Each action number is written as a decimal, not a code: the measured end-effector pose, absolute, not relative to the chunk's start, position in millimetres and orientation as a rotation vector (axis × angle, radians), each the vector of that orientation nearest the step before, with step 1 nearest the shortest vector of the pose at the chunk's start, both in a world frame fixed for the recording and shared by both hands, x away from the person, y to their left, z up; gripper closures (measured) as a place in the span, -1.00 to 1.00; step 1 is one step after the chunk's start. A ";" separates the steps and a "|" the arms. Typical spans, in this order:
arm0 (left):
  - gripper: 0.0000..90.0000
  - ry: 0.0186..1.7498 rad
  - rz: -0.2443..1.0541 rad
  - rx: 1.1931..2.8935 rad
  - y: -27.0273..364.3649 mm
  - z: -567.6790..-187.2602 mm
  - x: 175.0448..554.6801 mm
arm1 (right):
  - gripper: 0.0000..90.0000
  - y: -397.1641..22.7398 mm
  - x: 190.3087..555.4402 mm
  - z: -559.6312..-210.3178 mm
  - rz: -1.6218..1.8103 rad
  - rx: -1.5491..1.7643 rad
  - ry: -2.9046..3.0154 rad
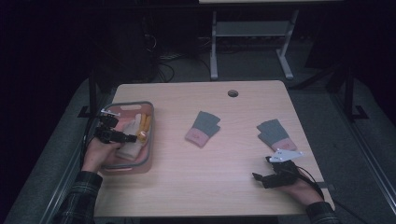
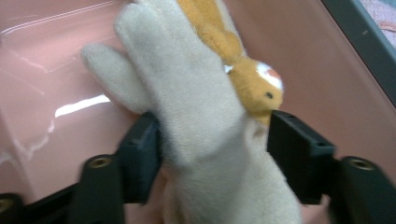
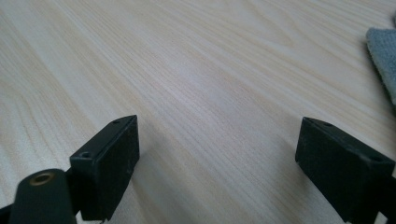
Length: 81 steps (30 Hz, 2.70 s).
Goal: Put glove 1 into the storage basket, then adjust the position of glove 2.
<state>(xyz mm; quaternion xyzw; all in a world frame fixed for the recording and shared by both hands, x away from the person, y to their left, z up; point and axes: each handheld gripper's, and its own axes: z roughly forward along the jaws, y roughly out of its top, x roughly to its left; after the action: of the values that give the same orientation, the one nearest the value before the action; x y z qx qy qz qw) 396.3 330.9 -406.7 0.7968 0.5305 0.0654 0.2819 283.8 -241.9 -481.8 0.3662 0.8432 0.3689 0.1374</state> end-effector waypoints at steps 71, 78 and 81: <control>-0.44 0.747 0.095 2.256 136.5 -431.8 314.7 | -0.71 -242.6 284.0 -481.3 1.061 1.055 2.445; -0.55 0.744 0.125 2.296 139.3 -453.4 310.2 | -0.32 -244.5 287.3 -473.9 1.033 1.099 2.452; -0.61 0.734 0.160 2.319 141.0 -460.7 308.7 | -0.02 -247.0 289.5 -467.2 1.052 1.084 2.422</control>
<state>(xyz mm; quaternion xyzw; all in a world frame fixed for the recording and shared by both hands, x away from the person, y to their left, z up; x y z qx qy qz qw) 308.7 141.0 -460.7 0.8930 0.2828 0.0614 0.3446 289.5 -247.0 -467.2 0.3759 0.8398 0.3646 0.1429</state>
